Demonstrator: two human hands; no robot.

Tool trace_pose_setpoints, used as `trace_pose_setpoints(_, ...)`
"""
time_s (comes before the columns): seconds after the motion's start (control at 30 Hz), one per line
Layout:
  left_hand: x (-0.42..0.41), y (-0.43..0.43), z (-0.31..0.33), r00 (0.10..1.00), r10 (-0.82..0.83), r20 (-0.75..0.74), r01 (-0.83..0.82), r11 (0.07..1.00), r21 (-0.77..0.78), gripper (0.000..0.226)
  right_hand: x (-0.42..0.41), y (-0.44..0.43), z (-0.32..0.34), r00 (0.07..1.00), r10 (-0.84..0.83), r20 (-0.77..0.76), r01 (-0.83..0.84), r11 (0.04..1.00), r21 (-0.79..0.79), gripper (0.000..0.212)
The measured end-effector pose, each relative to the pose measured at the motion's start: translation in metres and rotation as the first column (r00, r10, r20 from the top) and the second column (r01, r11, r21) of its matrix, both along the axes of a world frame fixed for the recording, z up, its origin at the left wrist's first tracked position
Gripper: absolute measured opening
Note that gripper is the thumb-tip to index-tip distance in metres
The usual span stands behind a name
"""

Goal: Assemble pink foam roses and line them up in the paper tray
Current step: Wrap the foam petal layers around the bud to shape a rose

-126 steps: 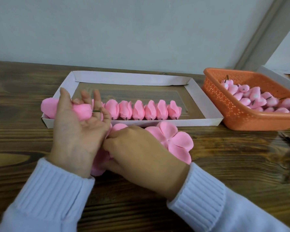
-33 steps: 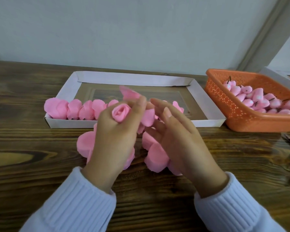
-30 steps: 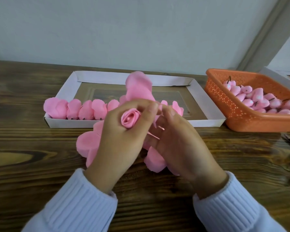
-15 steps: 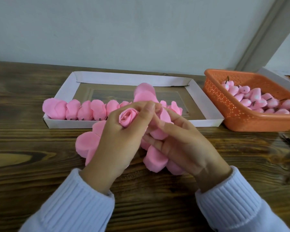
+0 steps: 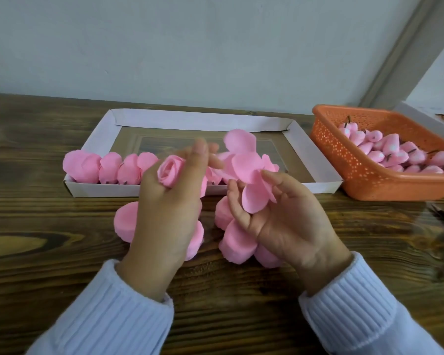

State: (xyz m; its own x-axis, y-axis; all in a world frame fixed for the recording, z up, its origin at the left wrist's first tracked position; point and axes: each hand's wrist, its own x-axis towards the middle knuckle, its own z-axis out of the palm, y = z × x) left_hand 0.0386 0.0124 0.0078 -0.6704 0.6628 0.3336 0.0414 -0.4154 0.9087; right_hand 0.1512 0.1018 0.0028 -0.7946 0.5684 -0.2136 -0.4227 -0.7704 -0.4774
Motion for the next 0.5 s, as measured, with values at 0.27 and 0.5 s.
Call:
trace_pose_setpoints(0.27, -0.002, 0.000, -0.007, 0.907, 0.023, -0.420, -0.105, 0.979, -0.175, 0.035, -0.002, -0.004, -0.005, 0.992, 0.107, 0.070, -0.121, 0.964, 0.236, 0.026)
trace_pose_setpoints(0.5, -0.004, 0.002, -0.010, 0.924, -0.046, -0.378, -0.104, 0.924, -0.368, 0.046, -0.002, -0.004, -0.005, 0.987, -0.052, 0.152, -0.018, 0.905, 0.426, 0.044)
